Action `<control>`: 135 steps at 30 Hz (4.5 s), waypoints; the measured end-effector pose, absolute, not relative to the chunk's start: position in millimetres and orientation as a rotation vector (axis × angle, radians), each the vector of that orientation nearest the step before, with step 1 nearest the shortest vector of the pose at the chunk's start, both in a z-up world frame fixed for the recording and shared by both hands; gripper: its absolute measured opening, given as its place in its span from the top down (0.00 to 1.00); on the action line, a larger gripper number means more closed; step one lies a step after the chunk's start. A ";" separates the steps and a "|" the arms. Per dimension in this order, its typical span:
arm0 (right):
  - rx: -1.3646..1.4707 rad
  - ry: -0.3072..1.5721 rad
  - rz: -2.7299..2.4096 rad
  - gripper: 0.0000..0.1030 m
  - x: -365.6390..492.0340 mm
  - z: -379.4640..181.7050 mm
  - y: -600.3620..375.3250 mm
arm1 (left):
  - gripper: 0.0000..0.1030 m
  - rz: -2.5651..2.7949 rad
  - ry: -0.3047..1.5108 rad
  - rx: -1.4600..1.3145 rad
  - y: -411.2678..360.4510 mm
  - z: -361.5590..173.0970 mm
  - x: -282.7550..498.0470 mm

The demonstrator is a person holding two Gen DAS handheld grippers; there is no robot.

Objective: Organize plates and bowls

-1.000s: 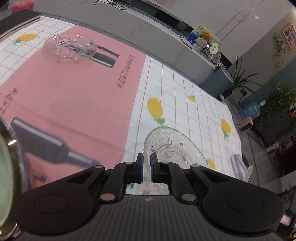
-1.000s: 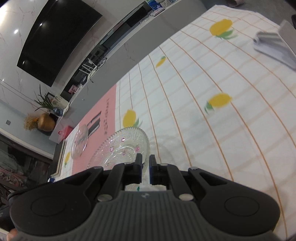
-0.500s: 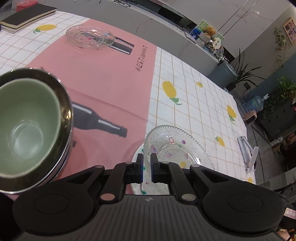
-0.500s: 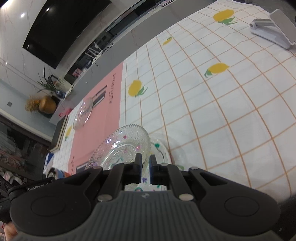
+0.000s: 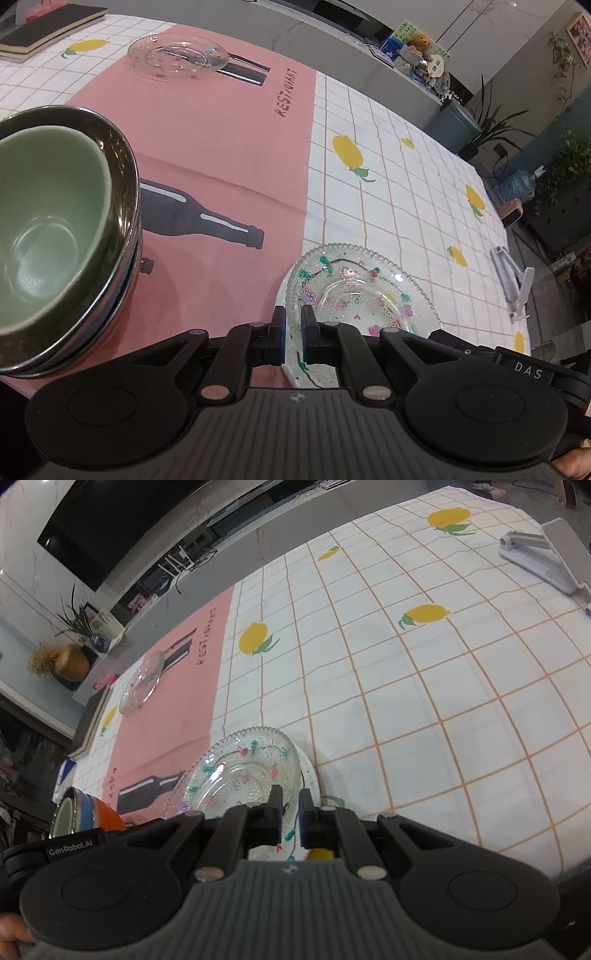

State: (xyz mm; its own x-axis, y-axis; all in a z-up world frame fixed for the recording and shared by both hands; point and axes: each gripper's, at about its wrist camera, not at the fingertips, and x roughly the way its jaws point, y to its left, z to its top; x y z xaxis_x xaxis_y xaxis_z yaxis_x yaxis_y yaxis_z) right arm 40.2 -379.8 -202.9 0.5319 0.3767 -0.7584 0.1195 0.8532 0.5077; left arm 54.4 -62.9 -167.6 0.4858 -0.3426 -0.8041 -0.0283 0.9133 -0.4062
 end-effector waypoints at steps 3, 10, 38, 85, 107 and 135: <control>0.521 1.011 0.154 0.94 41.5 -203.2 -376.4 | 0.93 -0.198 1.058 -0.381 -64.1 -168.4 54.7; 0.465 1.022 0.148 0.94 42.4 -204.7 -370.5 | 0.93 -0.186 1.074 -0.355 -66.7 -171.1 54.1; 0.420 0.992 0.119 0.76 38.5 -200.9 -366.4 | 0.91 -0.177 1.052 -0.322 -69.8 -159.9 50.8; 0.184 0.992 0.274 0.50 267.9 -171.4 -153.2 | 0.62 -0.200 0.739 -0.167 140.0 -102.7 241.2; 0.346 0.986 0.269 0.55 348.2 -231.0 -127.3 | 0.52 -0.162 0.808 -0.339 162.0 -181.4 294.8; 0.394 1.012 0.288 0.92 345.5 -229.1 -118.5 | 0.86 -0.184 0.828 -0.361 156.6 -175.9 287.9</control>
